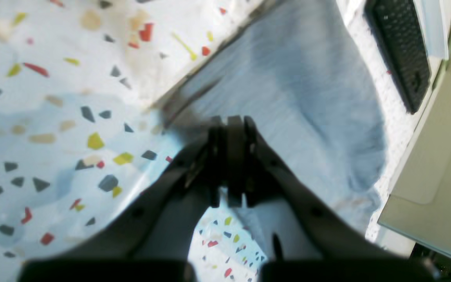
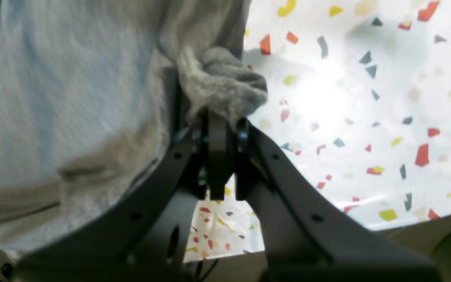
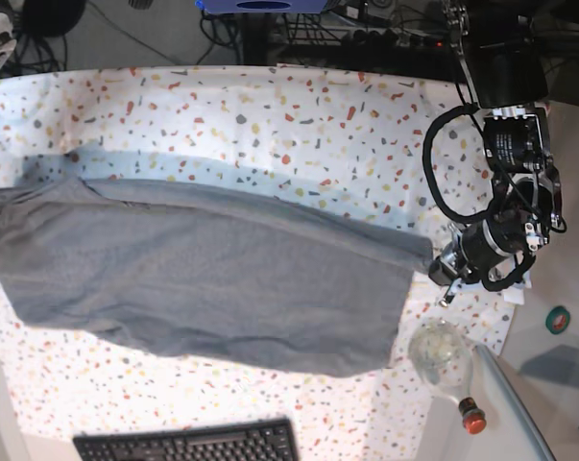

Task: Layout the t-shirt on the table in an organized manner, then fold the t-shirt properly
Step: 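Lift the grey shirt with both grippers and stretch it between them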

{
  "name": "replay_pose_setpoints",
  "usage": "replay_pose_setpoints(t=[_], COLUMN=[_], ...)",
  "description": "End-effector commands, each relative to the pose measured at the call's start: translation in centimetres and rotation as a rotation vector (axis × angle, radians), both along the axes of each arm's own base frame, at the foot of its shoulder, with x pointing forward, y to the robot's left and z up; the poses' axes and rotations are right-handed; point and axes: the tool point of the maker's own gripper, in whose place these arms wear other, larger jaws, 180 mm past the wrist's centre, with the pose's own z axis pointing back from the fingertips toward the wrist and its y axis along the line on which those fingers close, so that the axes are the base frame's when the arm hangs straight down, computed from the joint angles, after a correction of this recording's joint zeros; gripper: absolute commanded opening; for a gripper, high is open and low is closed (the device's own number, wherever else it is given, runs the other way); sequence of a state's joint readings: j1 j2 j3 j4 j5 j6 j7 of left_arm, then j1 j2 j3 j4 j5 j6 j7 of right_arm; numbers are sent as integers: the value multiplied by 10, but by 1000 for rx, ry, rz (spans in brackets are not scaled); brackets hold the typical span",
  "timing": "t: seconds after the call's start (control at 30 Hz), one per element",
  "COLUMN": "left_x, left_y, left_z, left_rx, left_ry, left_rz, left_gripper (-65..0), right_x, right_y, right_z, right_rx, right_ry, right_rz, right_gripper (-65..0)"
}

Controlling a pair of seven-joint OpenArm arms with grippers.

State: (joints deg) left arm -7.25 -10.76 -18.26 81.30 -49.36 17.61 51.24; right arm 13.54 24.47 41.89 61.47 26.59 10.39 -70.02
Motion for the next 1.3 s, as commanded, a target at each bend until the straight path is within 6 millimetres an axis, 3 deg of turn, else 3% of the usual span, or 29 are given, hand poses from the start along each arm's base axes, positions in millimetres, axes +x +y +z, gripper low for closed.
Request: replay_pose_setpoints(t=[0.0,0.17,0.23,0.3,0.37,0.47,0.53,0.6,0.67,0.73,0.83,0.9,0.93,1.0,1.07,1.13,1.2,1.27], left_x=[16,67,92,111,114,103,85,72,64,58,60,80,88,97,91,73,58,50], left_y=[4,-13,-27,-40,-47,-42,-37,-20,-14,-5,10,9,3,-13,-23,-23,-12,7], left_z=[23,72,86,86,70,47,28,17,11,21,49,69,70,59,43,25,19,22], left_rx=[17,-15,-45,-65,-84,-89,-80,-70,-76,-69,-52,-50,-61,-65,-60,-48,-38,-28], left_ry=[-74,-201,-223,-193,-111,-41,2,26,37,0,-71,-110,-100,-49,9,47,52,40], left_rz=[-1,-15,-36,-52,-37,-10,-4,28,41,60,75,72,59,20,9,4,25,61], left_gripper=[-650,-650,-650,-650,-650,-650,-650,-650,-650,-650,-650,-650,-650,-650,-650,-650,-650,-650], right_x=[25,83,115,137,145,133,108,88,73,52,52,77,88,95,84,64,41,34], right_y=[-16,-14,-12,-6,-1,4,2,-1,2,5,-8,-13,-14,-7,3,8,4,-3], right_z=[28,75,94,93,84,63,38,22,15,12,30,48,53,44,25,5,-10,-9], right_rx=[-47,-53,-83,-96,-72,4,30,38,70,116,61,7,-9,-9,3,18,24,11], right_ry=[-89,-221,-221,-161,-106,-57,-5,24,65,100,20,-54,-69,-21,76,138,162,146], right_rz=[-7,1,26,28,25,-11,-40,-60,-59,-50,-25,-15,-5,41,92,104,78,56], right_gripper=[-650,-650,-650,-650,-650,-650,-650,-650,-650,-650,-650,-650,-650,-650,-650,-650,-650,-650])
